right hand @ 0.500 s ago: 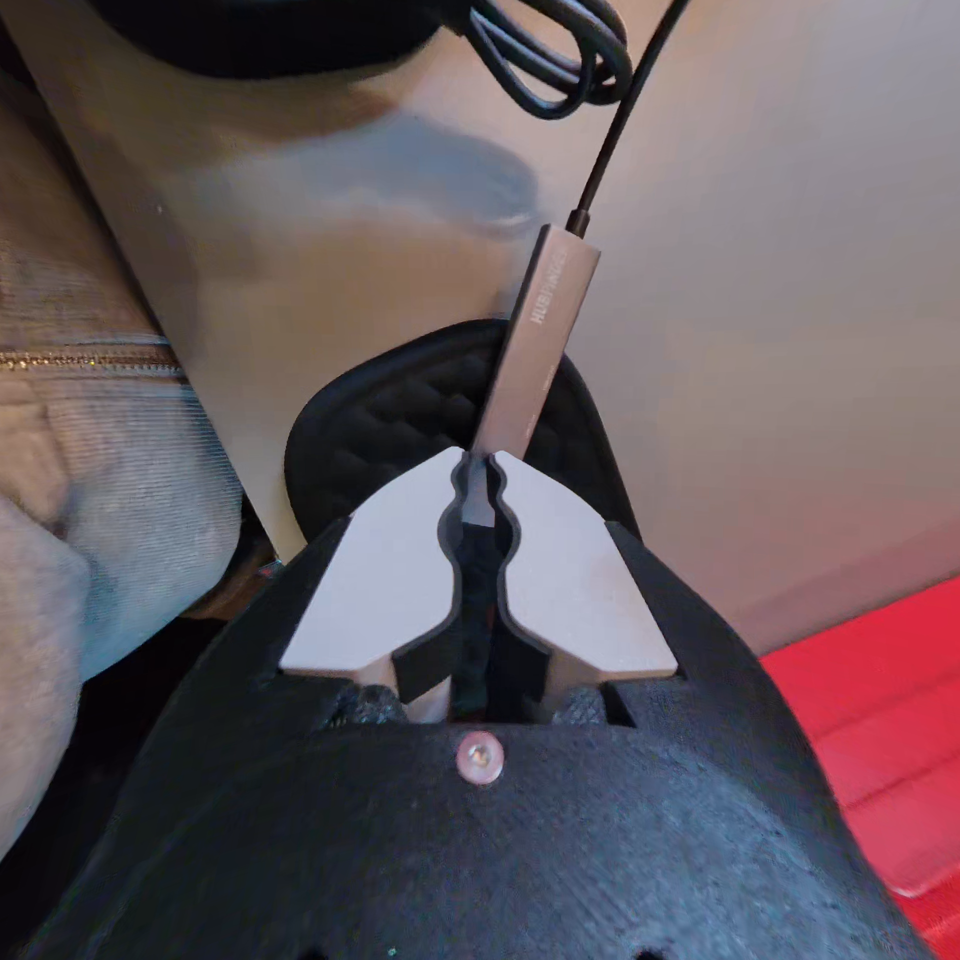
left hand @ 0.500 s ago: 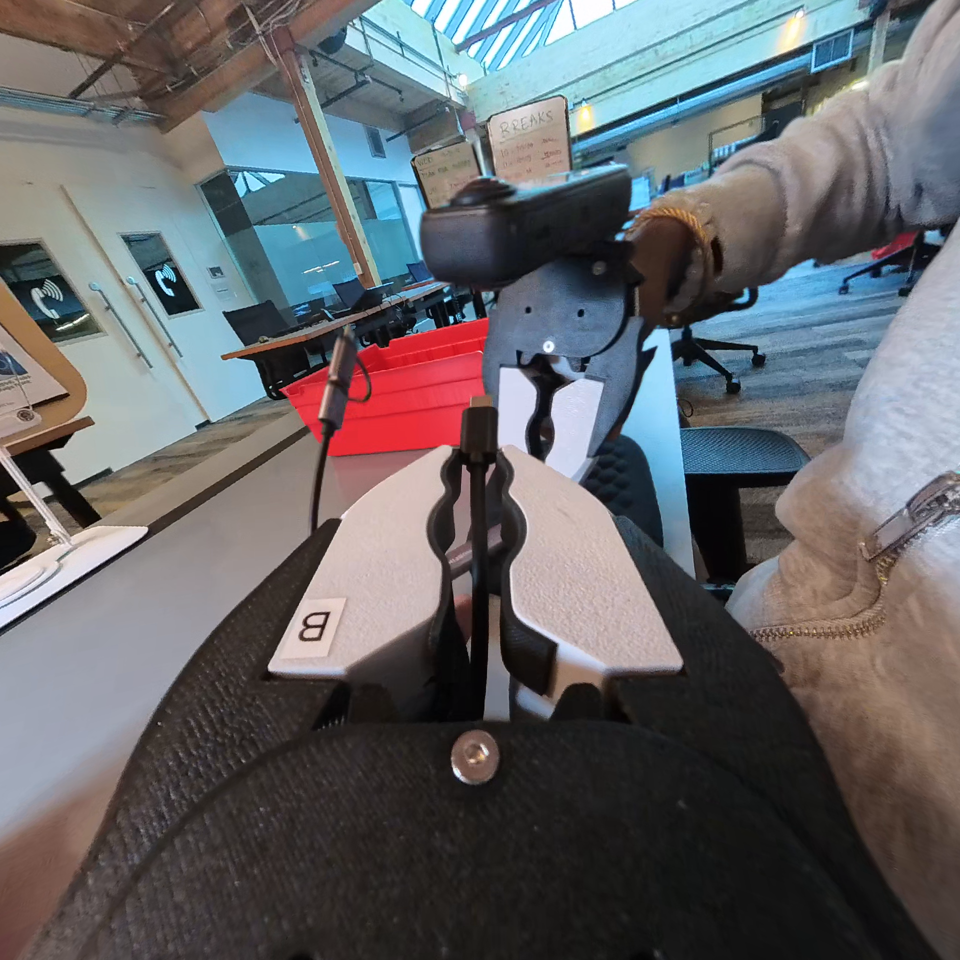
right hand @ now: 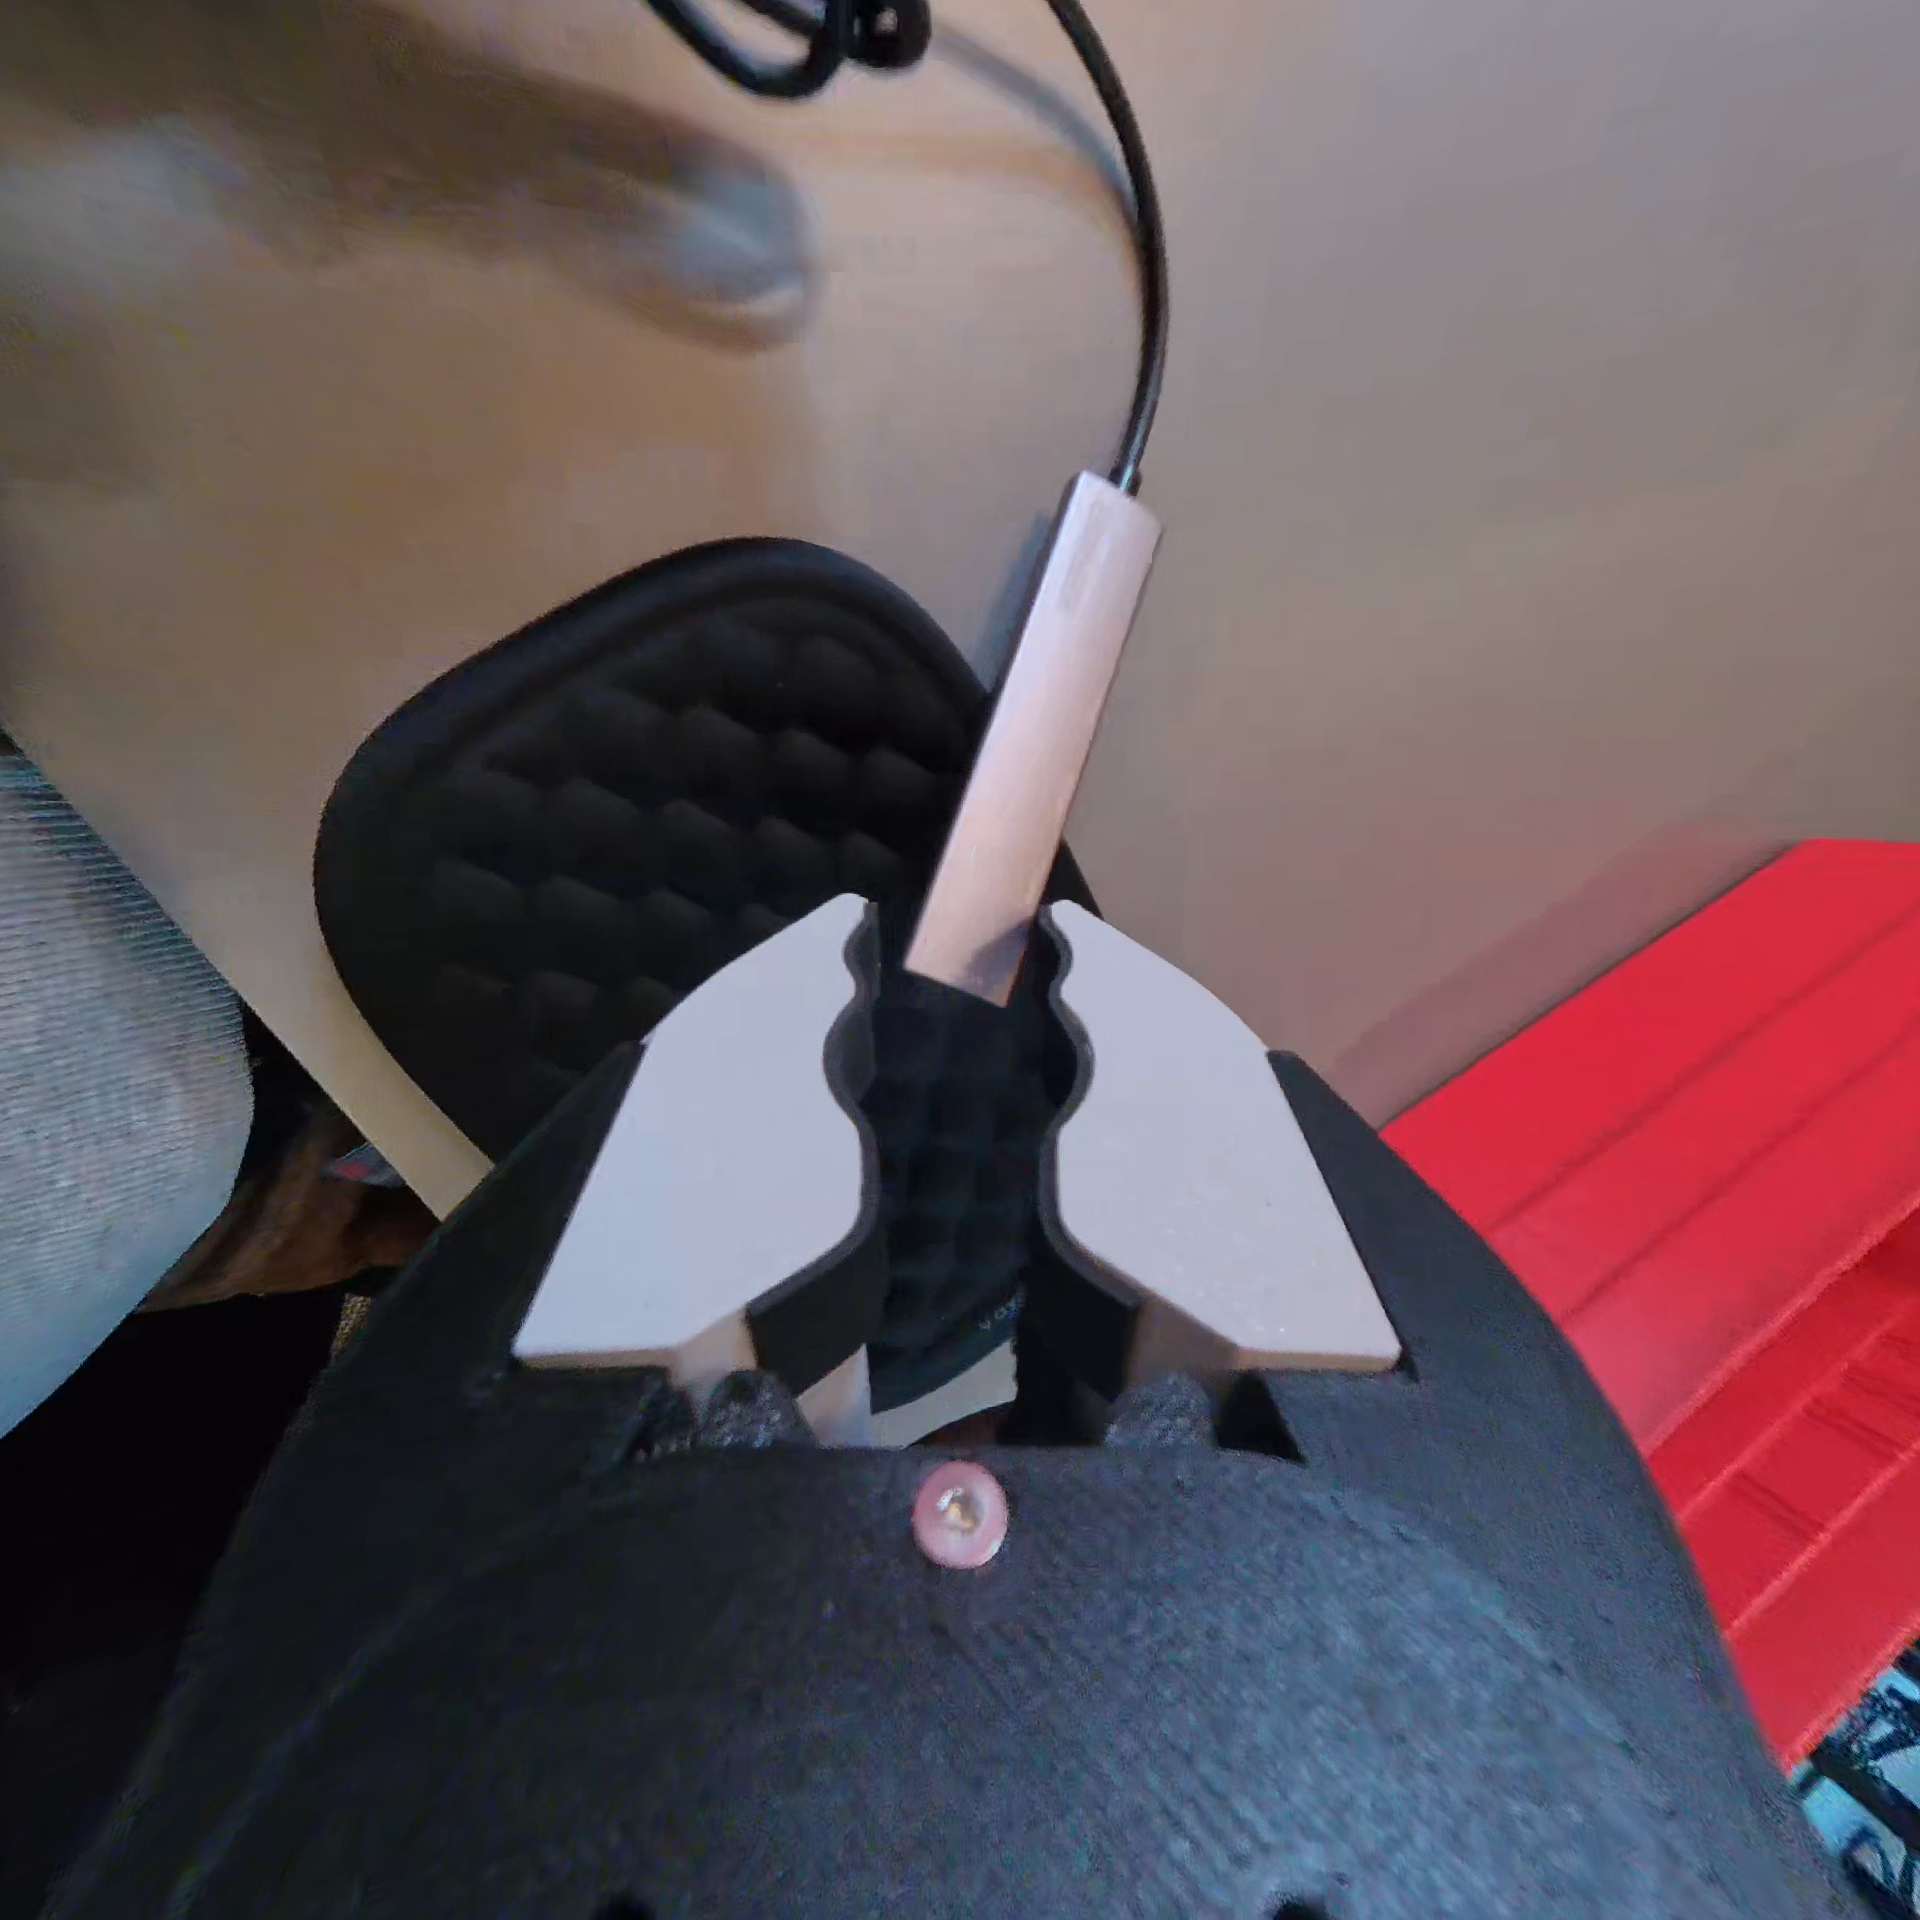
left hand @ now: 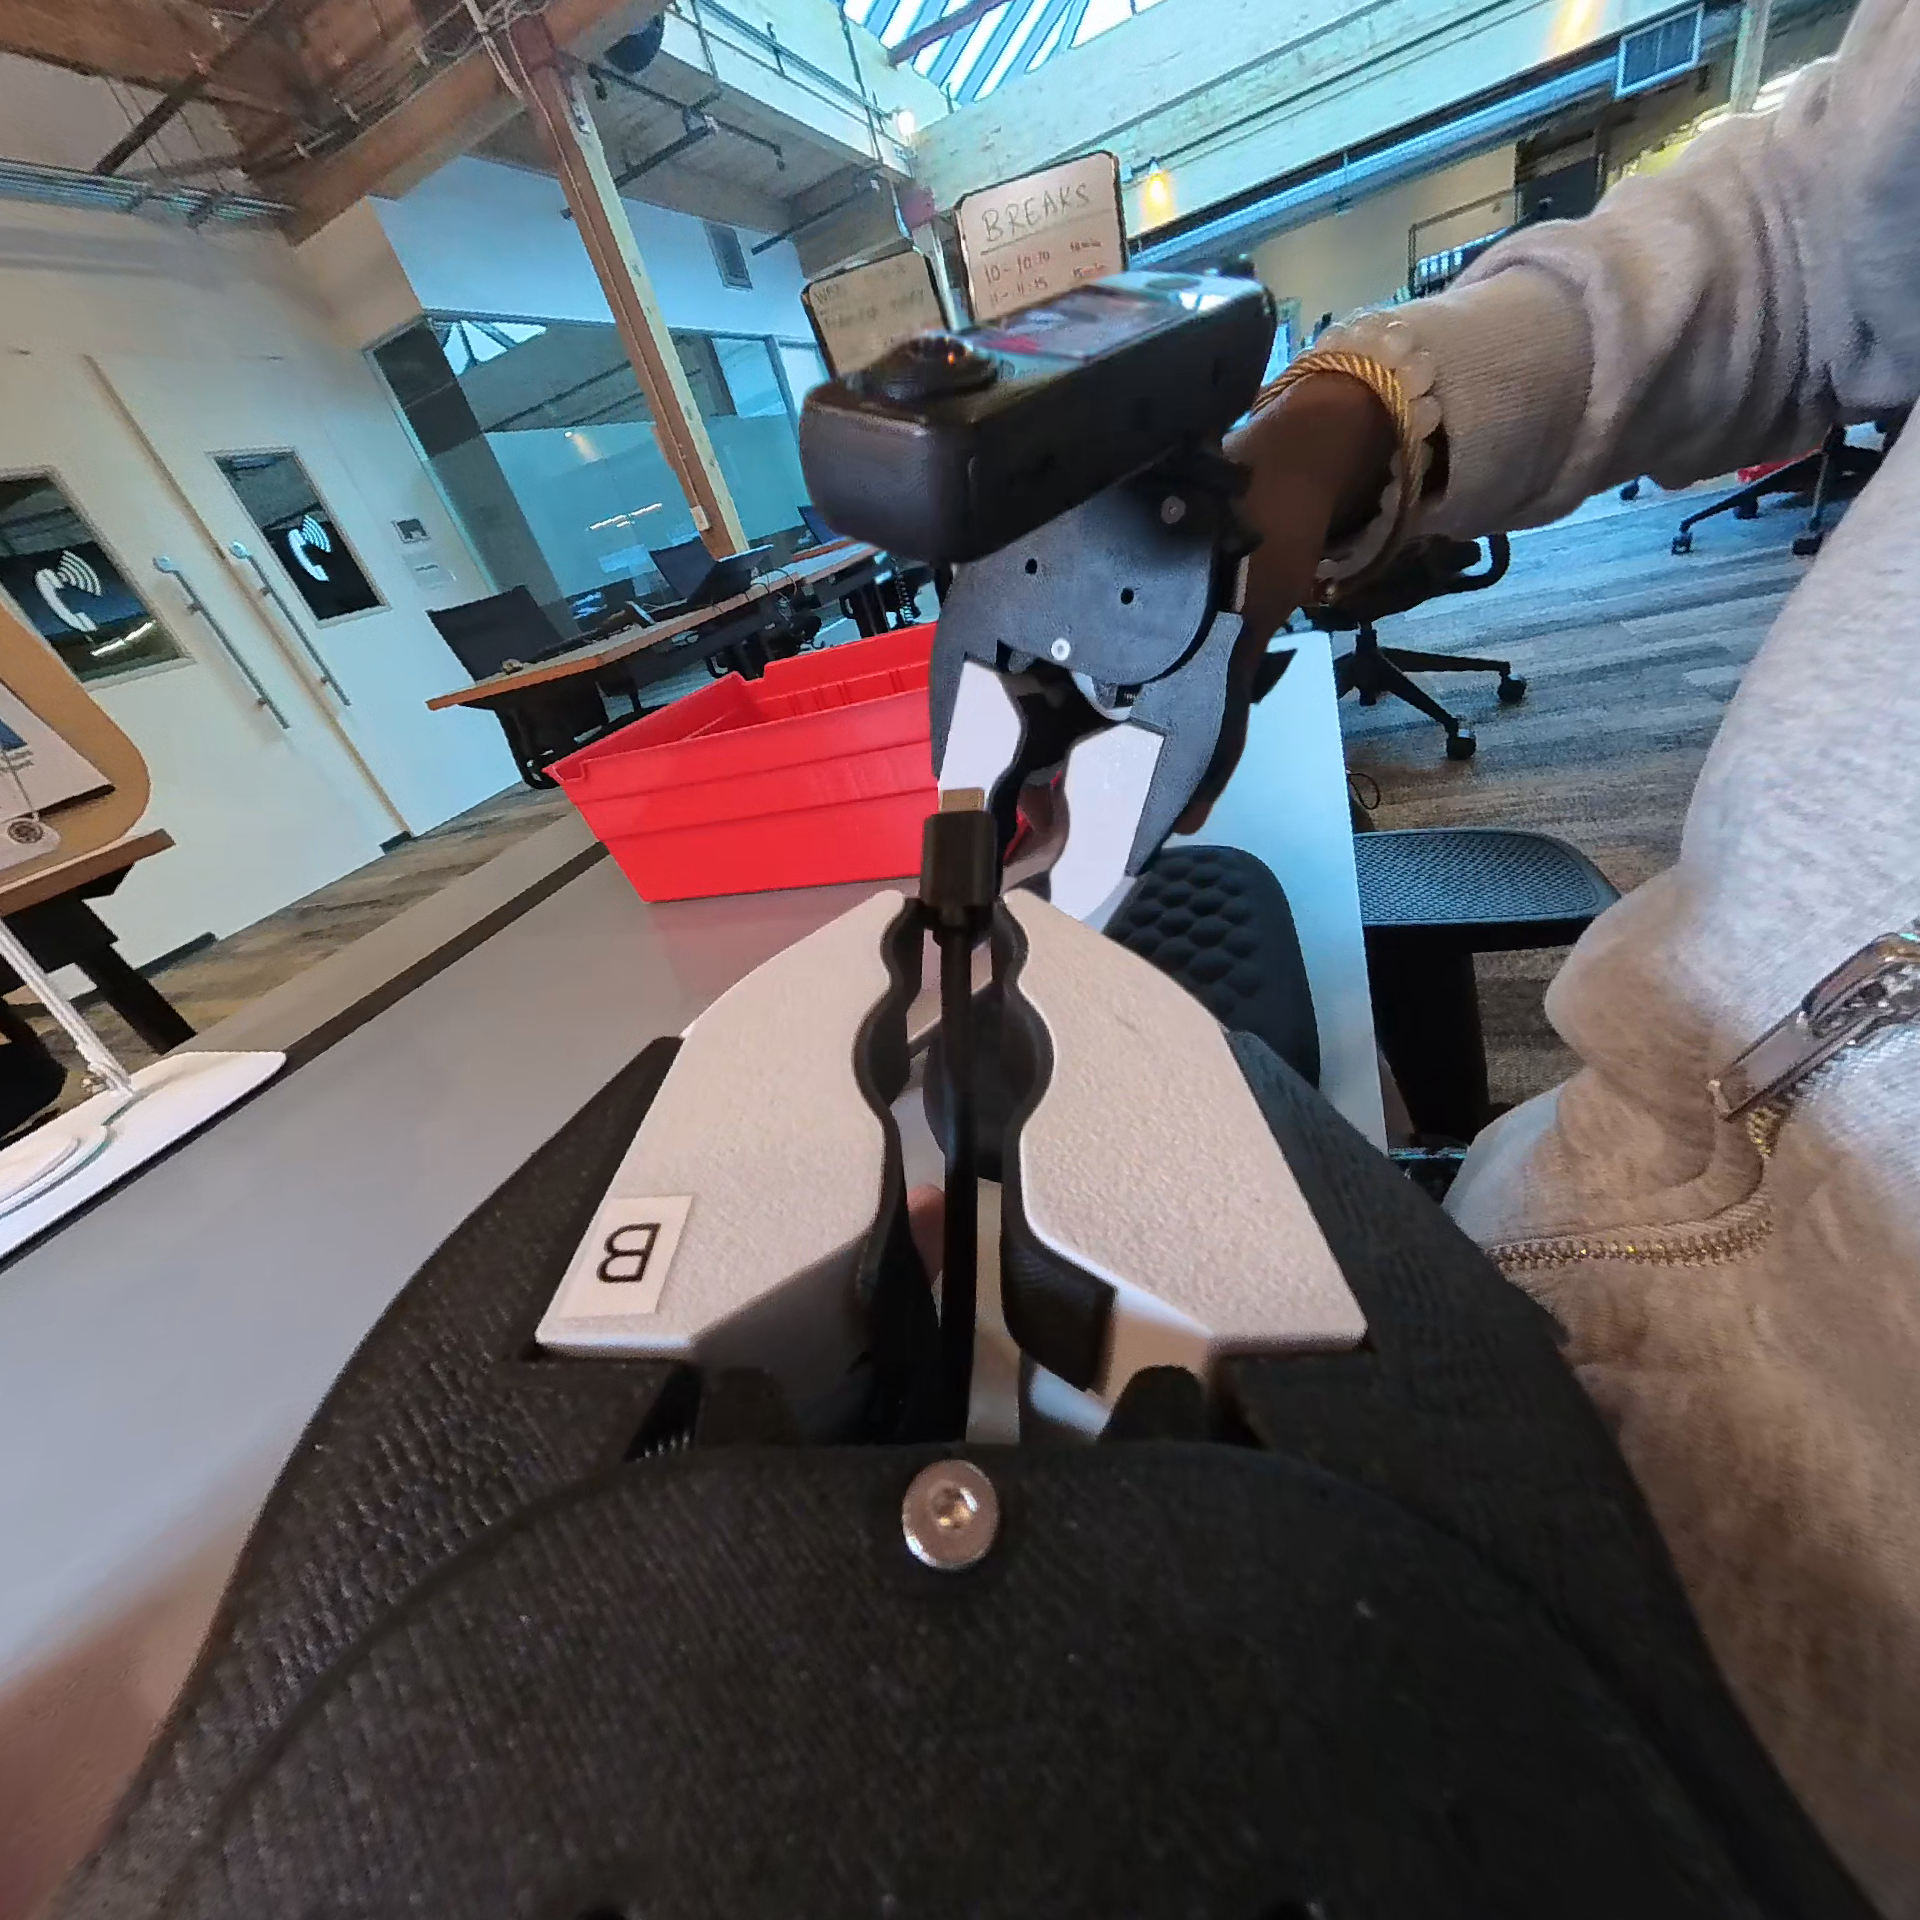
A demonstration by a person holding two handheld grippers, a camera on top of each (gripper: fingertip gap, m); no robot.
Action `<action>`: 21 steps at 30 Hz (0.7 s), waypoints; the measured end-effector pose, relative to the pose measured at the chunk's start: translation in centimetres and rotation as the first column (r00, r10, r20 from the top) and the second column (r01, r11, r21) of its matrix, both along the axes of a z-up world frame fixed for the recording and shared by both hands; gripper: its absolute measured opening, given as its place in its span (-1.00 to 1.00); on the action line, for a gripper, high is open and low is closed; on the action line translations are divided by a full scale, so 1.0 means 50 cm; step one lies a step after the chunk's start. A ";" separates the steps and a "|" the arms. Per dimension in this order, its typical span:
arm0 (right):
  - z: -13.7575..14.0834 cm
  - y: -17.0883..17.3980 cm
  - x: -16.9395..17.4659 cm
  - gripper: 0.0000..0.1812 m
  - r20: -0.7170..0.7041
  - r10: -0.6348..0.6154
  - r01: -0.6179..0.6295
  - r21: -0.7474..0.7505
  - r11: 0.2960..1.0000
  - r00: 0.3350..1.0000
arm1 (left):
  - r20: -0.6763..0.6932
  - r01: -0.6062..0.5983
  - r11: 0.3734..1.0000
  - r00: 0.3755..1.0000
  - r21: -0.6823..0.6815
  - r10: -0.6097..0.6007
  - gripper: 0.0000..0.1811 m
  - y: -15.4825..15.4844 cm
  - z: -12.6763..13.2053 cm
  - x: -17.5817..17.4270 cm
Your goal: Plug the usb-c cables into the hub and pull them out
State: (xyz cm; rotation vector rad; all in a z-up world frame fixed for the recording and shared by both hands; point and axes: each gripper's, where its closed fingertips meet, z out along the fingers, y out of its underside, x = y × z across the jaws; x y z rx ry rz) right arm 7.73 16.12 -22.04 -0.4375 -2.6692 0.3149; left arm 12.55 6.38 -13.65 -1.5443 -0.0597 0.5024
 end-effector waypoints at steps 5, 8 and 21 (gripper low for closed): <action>-0.020 0.001 -0.004 -0.69 -0.059 0.011 -0.007 0.056 0.998 0.998 | -0.007 0.001 1.000 1.000 -0.005 -0.001 -0.86 0.001 -0.001 0.001; 0.002 0.003 -0.015 -0.66 -0.125 0.015 -0.004 0.089 0.996 0.992 | -0.005 0.001 1.000 1.000 0.000 -0.001 -0.86 0.000 0.000 0.001; -0.025 0.004 -0.038 -0.81 -0.287 0.102 -0.023 0.264 0.964 0.952 | 0.001 0.027 0.993 1.000 0.119 -0.027 -0.86 -0.024 0.027 0.007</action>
